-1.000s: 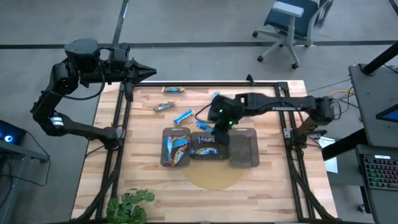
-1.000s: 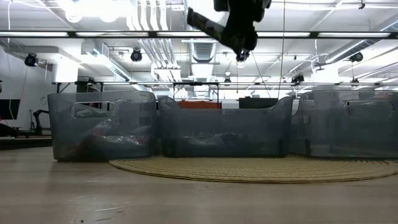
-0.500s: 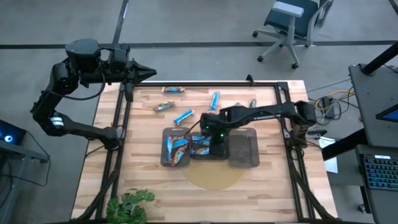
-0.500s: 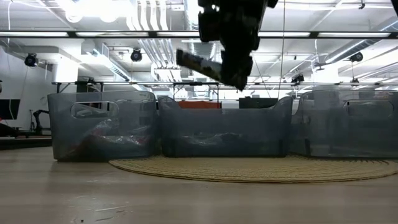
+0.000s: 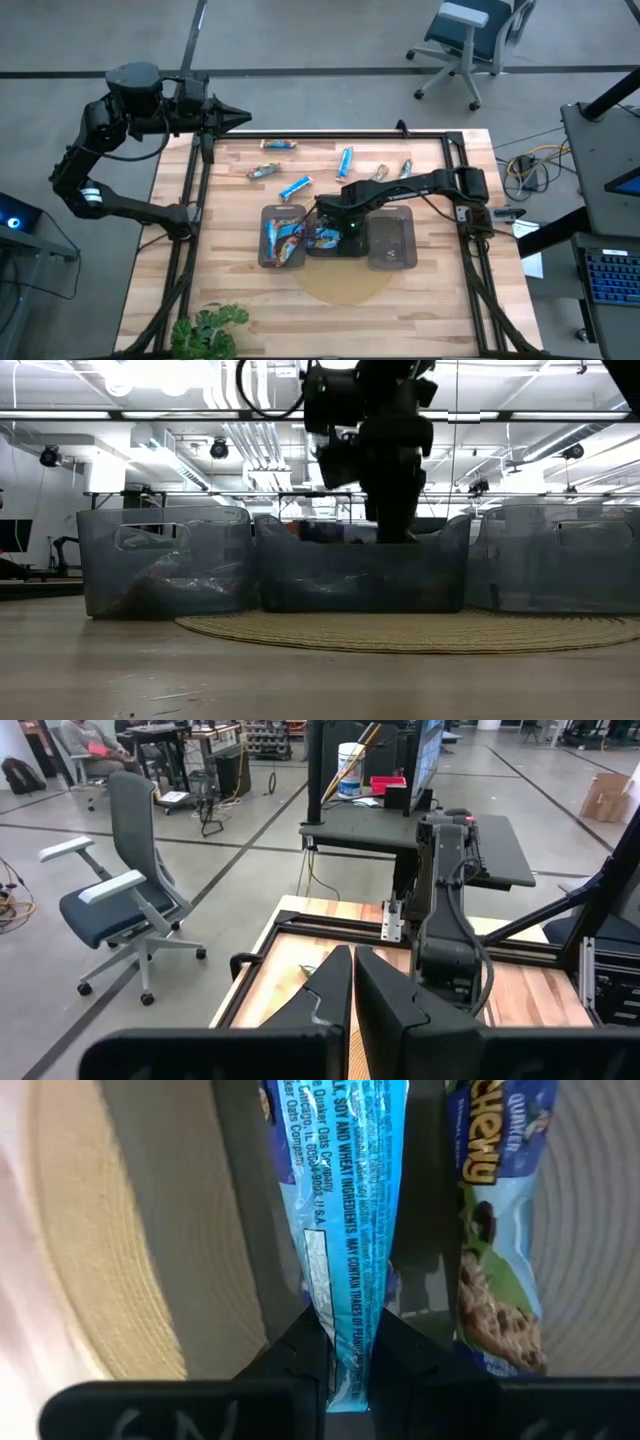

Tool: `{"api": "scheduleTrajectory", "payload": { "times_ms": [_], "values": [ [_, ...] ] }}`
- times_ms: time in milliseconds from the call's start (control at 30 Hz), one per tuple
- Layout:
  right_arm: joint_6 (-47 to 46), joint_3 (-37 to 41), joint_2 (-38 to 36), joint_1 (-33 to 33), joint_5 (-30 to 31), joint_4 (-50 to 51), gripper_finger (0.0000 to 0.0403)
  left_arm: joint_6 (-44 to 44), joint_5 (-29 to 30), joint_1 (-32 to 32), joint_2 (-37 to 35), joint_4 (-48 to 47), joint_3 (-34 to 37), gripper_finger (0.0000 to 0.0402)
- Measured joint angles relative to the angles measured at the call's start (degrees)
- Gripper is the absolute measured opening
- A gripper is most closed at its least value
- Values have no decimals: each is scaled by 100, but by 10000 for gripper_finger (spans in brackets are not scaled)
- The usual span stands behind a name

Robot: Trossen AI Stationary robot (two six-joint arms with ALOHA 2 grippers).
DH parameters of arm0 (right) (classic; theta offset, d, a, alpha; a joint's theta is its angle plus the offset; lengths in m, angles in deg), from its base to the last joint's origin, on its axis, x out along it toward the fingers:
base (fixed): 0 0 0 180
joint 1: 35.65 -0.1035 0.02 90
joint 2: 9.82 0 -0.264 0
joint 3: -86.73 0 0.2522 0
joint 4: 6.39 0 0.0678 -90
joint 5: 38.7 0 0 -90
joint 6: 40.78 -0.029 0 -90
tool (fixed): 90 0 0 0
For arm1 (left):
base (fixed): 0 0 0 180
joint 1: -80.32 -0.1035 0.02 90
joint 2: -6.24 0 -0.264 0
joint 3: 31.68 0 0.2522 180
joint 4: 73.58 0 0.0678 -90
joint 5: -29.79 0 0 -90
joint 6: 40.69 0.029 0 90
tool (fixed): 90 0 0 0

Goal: Pick and place Granola Bars by type
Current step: Put the blue granola bar into the center black bin

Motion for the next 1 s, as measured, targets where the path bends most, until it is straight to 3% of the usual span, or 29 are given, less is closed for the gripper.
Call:
{"api": "scheduleTrajectory", "payload": {
  "times_ms": [600, 1000],
  "values": [
    [175, 2, 68, 0, -4, 126, 42, -1, -4, 0, 0, -9, 0, 0],
    [45, 2, 57, 0, -4, 124, 159, -2, -4, 1, 0, -11, 0, 0]
  ]
}}
